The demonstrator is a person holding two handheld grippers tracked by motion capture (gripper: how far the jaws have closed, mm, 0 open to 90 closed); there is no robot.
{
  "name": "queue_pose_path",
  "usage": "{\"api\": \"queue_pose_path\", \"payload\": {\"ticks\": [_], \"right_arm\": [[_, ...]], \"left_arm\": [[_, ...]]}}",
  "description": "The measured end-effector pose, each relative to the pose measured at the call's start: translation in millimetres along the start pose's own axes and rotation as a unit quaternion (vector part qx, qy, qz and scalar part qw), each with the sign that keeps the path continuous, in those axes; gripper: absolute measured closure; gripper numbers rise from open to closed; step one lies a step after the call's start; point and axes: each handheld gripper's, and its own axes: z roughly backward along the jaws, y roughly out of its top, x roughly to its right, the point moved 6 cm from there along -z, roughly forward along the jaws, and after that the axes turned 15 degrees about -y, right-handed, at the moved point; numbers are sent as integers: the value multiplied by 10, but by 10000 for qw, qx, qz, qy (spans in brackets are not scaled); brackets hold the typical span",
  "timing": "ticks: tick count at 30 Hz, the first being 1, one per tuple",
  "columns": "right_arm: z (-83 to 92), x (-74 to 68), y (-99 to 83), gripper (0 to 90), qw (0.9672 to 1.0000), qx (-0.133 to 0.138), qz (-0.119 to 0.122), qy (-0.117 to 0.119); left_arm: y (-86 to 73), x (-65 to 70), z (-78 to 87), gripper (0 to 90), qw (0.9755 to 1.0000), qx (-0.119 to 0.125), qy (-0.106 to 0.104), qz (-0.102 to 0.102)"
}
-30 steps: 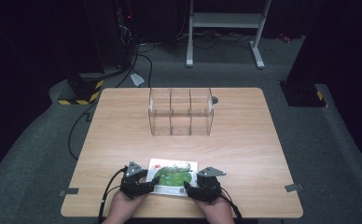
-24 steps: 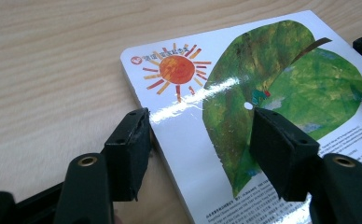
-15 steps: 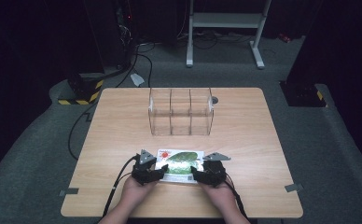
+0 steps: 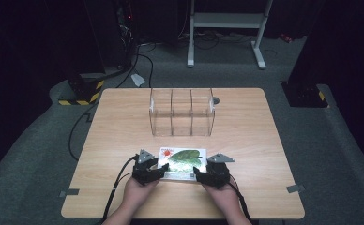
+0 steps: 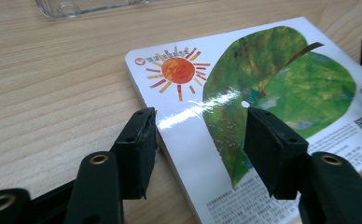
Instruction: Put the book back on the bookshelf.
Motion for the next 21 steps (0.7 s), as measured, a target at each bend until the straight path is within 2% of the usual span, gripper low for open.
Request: {"api": "queue_pose_path", "payload": {"ticks": [2, 5, 8, 14, 19, 21], "right_arm": [[35, -9, -39, 322, 10000, 29, 35, -2], [102, -31, -140, 304, 10000, 33, 66, 65], [95, -51, -166, 282, 9999, -76, -8, 122], [68, -35, -163, 250, 9997, -154, -69, 173], [34, -100, -195, 233, 9994, -235, 57, 237], [28, -117, -198, 225, 9996, -218, 123, 147]], "left_arm": [[-30, 5, 24, 417, 9998, 150, -67, 122], [-16, 16, 10, 404, 9994, 171, -179, 221], [-20, 24, 1, 392, 9997, 107, -164, 172], [-61, 35, 10, 409, 9996, 47, -143, 244], [-71, 69, 38, 434, 9996, 90, -117, 237], [-62, 78, 52, 450, 9996, 146, -94, 215]]}}
